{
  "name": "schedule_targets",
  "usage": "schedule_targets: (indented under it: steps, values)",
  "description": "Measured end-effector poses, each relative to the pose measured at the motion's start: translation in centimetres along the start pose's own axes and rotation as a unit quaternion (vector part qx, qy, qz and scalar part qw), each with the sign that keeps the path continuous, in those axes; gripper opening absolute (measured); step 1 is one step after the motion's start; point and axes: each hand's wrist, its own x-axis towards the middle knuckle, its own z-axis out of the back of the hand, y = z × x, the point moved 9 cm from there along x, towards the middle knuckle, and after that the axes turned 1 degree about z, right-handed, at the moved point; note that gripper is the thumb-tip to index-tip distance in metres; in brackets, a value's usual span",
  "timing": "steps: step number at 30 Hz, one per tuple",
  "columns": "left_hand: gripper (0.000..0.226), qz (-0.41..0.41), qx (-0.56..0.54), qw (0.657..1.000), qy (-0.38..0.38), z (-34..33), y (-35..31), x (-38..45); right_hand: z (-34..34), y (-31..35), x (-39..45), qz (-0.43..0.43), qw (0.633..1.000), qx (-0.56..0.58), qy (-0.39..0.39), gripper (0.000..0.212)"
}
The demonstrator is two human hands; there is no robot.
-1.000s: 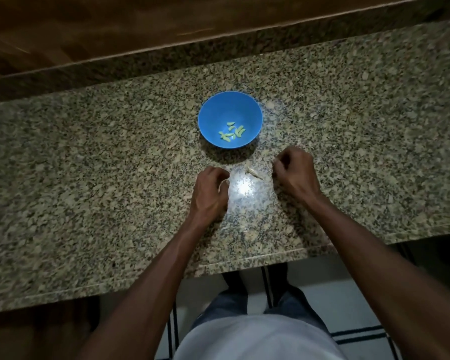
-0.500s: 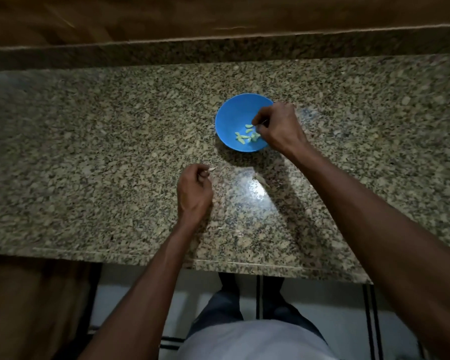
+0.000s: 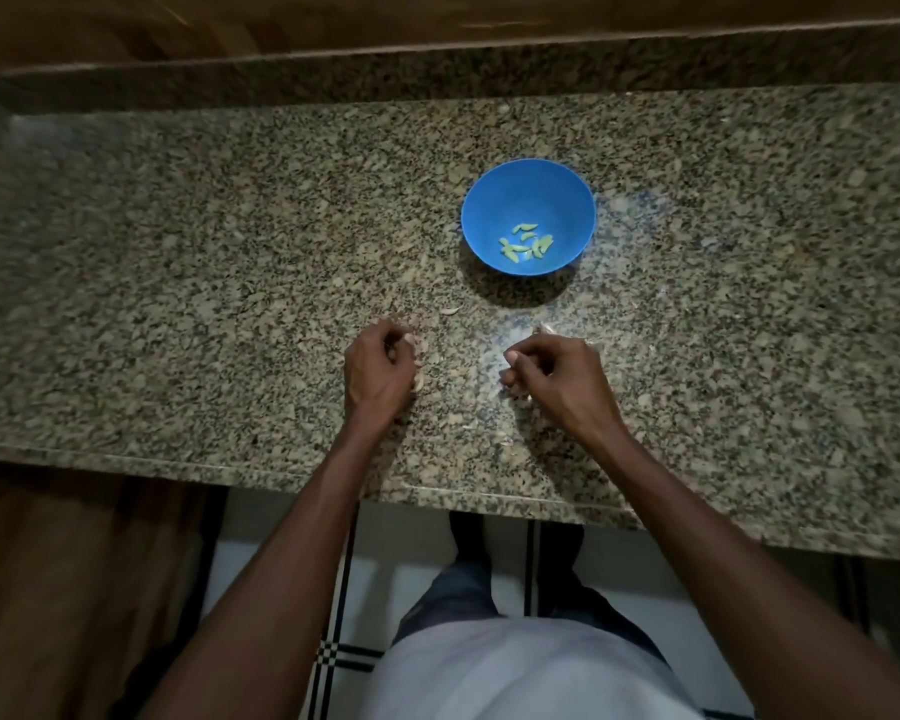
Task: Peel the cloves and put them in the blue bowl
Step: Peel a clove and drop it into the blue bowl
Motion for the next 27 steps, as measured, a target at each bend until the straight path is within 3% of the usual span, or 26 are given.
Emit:
schedule_targets:
  steps: [5, 12, 17, 20, 24, 27]
  values:
    - [0.029, -0.057, 0.033, 0.992, 0.104, -0.2, 1.6, -2.0, -2.8, 0.4, 0.1, -0.009, 1.000, 0.009, 0.023, 0.017]
    - [0.012, -0.080, 0.053, 0.991, 0.088, -1.1, 1.9, -3.3, -4.9, 0.4, -0.7, -0.031, 0.999, 0.017, 0.038, 0.016]
    - [0.007, -0.030, -0.088, 0.992, 0.087, -2.4, -0.3, -4.6, -5.8, -0.1, -2.2, -0.082, 0.983, 0.152, 0.053, 0.023]
    - [0.010, -0.030, -0.159, 0.985, 0.058, -3.3, -2.1, -5.4, -5.0, -0.9, -2.7, -0.119, 0.963, 0.243, 0.012, 0.023]
    - [0.006, -0.004, -0.248, 0.965, 0.085, -5.1, -3.8, -5.6, -2.4, -1.7, -2.6, -0.123, 0.962, 0.235, -0.070, 0.014]
    - [0.010, 0.021, -0.320, 0.936, 0.145, -6.6, -4.4, -5.4, -1.2, -2.2, -2.4, -0.118, 0.964, 0.223, -0.084, 0.013]
